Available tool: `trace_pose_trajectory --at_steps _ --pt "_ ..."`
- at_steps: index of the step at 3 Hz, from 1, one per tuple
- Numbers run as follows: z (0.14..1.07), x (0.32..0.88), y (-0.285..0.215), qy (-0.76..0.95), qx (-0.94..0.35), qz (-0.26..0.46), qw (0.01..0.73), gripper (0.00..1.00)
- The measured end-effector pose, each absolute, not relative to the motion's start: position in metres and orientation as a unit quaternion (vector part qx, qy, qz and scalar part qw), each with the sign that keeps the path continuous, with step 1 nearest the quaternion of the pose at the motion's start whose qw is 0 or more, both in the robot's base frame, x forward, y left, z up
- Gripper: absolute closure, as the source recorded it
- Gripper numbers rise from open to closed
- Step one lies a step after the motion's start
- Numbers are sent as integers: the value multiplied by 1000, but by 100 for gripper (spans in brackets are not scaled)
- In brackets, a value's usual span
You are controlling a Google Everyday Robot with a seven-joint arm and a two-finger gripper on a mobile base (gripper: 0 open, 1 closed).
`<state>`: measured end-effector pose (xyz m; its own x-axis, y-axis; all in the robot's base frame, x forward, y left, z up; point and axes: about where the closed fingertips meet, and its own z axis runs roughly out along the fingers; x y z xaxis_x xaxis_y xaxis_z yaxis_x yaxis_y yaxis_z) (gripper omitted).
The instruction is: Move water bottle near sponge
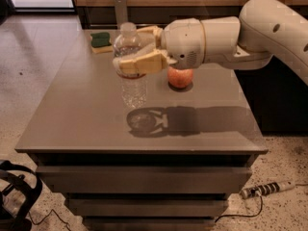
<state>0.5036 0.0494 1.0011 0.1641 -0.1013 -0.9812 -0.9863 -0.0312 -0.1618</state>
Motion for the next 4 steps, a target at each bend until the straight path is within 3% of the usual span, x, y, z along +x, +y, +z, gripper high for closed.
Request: trace_pose_trajectory --at_steps 4 --pt "1126 611 -42 578 -465 355 569 100"
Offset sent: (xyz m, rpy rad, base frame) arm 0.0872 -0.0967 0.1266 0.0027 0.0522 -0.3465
